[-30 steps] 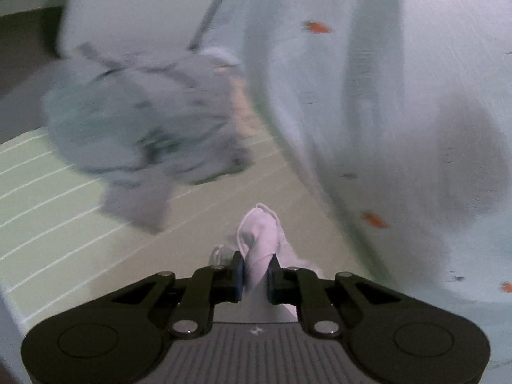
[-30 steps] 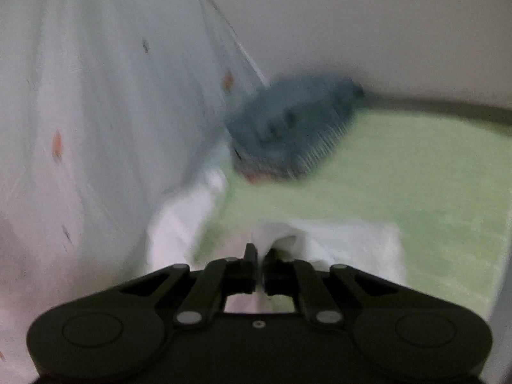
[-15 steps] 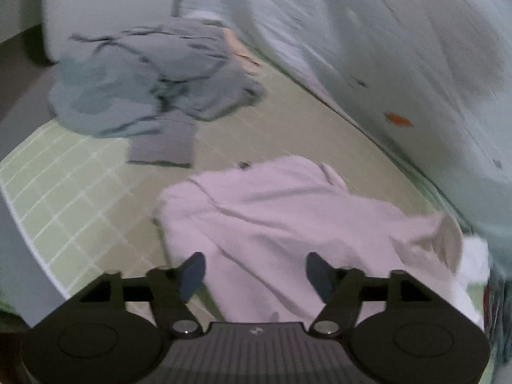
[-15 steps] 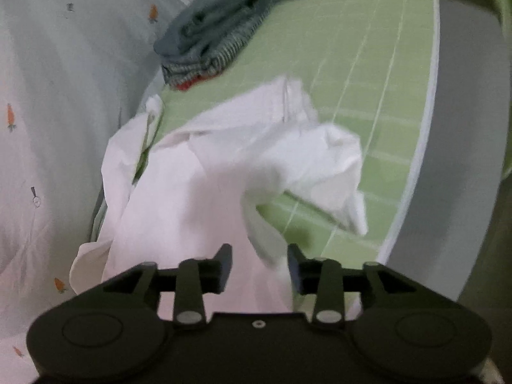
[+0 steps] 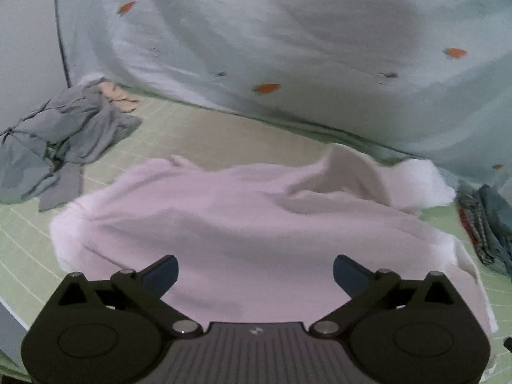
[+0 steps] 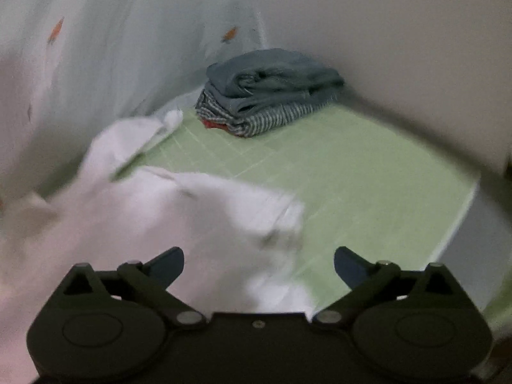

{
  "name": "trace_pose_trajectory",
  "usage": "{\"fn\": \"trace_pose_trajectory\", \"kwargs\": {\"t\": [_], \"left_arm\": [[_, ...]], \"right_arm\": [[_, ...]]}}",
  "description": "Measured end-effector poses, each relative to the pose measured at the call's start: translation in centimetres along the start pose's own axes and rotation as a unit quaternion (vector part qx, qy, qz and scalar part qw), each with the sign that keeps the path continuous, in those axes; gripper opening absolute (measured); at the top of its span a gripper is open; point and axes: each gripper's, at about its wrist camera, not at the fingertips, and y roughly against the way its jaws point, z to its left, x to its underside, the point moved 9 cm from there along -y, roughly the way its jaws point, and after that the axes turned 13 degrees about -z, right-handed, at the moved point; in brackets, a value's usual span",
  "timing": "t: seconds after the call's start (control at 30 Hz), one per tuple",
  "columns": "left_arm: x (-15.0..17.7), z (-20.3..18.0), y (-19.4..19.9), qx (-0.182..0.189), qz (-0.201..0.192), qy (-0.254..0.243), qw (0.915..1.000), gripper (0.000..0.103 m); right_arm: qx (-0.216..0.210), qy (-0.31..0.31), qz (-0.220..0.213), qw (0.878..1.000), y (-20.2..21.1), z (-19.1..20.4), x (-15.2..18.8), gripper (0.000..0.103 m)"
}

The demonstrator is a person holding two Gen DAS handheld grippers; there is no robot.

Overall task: Fold clothes
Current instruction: 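Lay the white shirt flat on the table and open both grippers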

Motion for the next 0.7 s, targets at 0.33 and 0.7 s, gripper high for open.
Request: {"fn": "trace_pose_trajectory", "kwargs": {"t": [0.33,0.7], "left_arm": [[4.4,-11.1,3.0,-0.007,0.021,-0.002,0.9998,0.102],[5.1,-14.2,4.1,-0.043,0.025,-0.022,0.9985,0.102]], "right_arm": [[-0.081,0.216,0.022,0.973,-6.9,-1.8,0.6,0.101],[-0.121,0.227,-0.018,0.966,-12.5,-2.6,-3.2,0.047]]}}
